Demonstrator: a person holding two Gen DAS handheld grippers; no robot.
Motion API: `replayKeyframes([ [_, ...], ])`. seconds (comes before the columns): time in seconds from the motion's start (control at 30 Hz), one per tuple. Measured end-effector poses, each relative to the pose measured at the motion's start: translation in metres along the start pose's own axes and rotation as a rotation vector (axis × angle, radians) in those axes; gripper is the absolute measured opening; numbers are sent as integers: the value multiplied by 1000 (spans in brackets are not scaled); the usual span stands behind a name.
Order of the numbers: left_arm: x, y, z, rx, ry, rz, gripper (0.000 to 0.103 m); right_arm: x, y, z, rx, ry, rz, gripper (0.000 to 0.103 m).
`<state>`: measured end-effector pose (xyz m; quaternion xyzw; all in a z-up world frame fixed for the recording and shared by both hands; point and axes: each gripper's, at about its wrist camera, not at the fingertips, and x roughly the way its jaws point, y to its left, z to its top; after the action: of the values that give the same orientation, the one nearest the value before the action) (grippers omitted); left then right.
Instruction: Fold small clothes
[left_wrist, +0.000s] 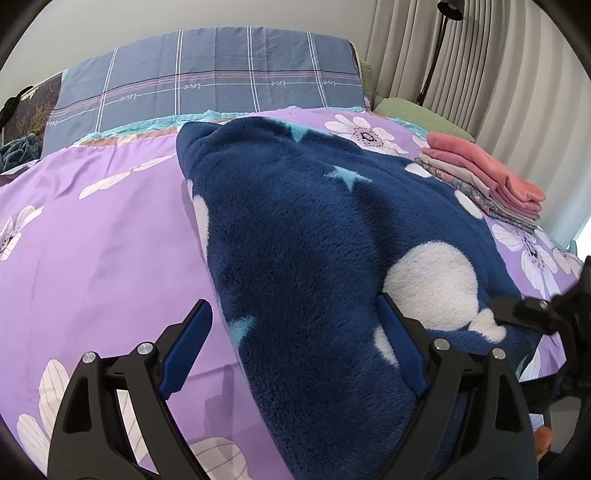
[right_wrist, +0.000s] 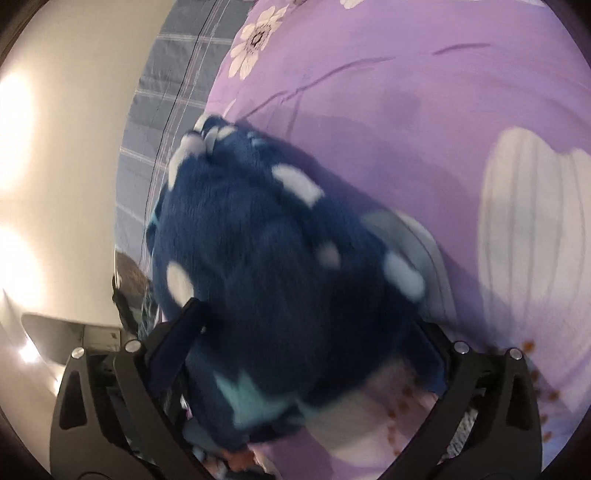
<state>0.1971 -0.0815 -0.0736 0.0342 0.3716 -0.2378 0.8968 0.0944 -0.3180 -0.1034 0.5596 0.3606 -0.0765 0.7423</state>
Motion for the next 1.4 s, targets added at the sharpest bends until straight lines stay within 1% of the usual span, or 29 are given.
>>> replayKeyframes([
  [0.07, -1, 1, 1, -2, 1, -11, 90, 1, 3, -2, -40, -19, -17, 101],
  [0.1, -1, 3, 3, -7, 2, -25, 90, 1, 4, -4, -65, -31, -19, 98],
  [0.17, -4, 14, 10, -55, 9, -89, 91, -2, 0, -2, -96, -37, -6, 94],
  [0.2, -5, 20, 14, -81, 8, -114, 93, -3, -2, 0, -106, -23, 9, 92],
  [0.23, -6, 30, 20, -114, -8, -120, 95, -2, -4, 1, -117, -15, 20, 91],
  [0.33, -1, 55, 42, -175, -68, -90, 97, 1, -1, 0, -158, -7, 31, 91],
  [0.37, 6, 63, 50, -194, -68, -87, 97, 2, 0, 0, -171, -8, 32, 91],
  [0.4, 16, 70, 59, -218, -50, -98, 97, 2, 0, -1, -185, -10, 35, 91],
  [0.47, 46, 86, 76, -287, 14, -139, 97, 4, 2, -2, -193, -11, 40, 91],
  [0.5, 56, 89, 81, -306, 33, -146, 97, 5, 2, -1, -195, -10, 46, 92],
  [0.53, 70, 92, 87, -313, 49, -139, 98, 5, 2, -1, -196, -10, 51, 93],
  [0.57, 84, 92, 92, -278, 59, -119, 100, 5, 1, -1, -197, -9, 55, 93],
  [0.6, 97, 89, 96, -221, 72, -110, 102, 3, -1, -2, -199, -10, 56, 93],
  [0.67, 113, 90, 98, -167, 89, -139, 102, 0, -1, -4, -201, -13, 59, 94],
  [0.7, 119, 91, 99, -170, 95, -160, 102, -4, -3, -6, -196, -17, 62, 95],
  [0.73, 125, 94, 99, -191, 100, -185, 100, -4, -3, -6, -190, -20, 64, 97],
  [0.77, 127, 93, 100, -196, 91, -206, 95, -2, -2, -6, -185, -26, 64, 97],
  [0.8, 126, 91, 100, -184, 80, -234, 77, -2, -1, -5, -178, -38, 60, 97],
  [0.83, 122, 84, 100, -154, 58, -242, 71, -1, 0, -5, -172, -46, 55, 96],
  [0.87, 118, 81, 101, -135, 46, -233, 66, -1, 1, -5, -172, -50, 50, 95],
  [0.93, 107, 73, 103, -91, 15, -211, 54, -2, 10, -4, -234, -39, 45, 77],
  [0.97, 98, 71, 104, -77, 1, -206, 52, -6, 12, -4, -255, -37, 42, 73],
  [1.03, 81, 74, 109, -84, -29, -218, 46, -14, 19, -1, -306, -34, 43, 56],
  [1.13, 48, 78, 119, -94, -78, -227, 45, -28, 40, 6, -389, -41, 52, 45],
  [1.2, 25, 78, 126, -69, -122, -190, 45, -35, 64, 10, -477, -73, 60, 43],
  [1.27, 2, 84, 134, -47, -177, -127, 45, -36, 91, 14, -561, -94, 76, 43],
  [1.33, -20, 97, 144, -31, -229, -59, 45, -28, 123, 19, -645, -95, 113, 43],
  [1.4, -37, 114, 153, -37, -260, -6, 45, -11, 159, 24, -736, -85, 154, 43],
])
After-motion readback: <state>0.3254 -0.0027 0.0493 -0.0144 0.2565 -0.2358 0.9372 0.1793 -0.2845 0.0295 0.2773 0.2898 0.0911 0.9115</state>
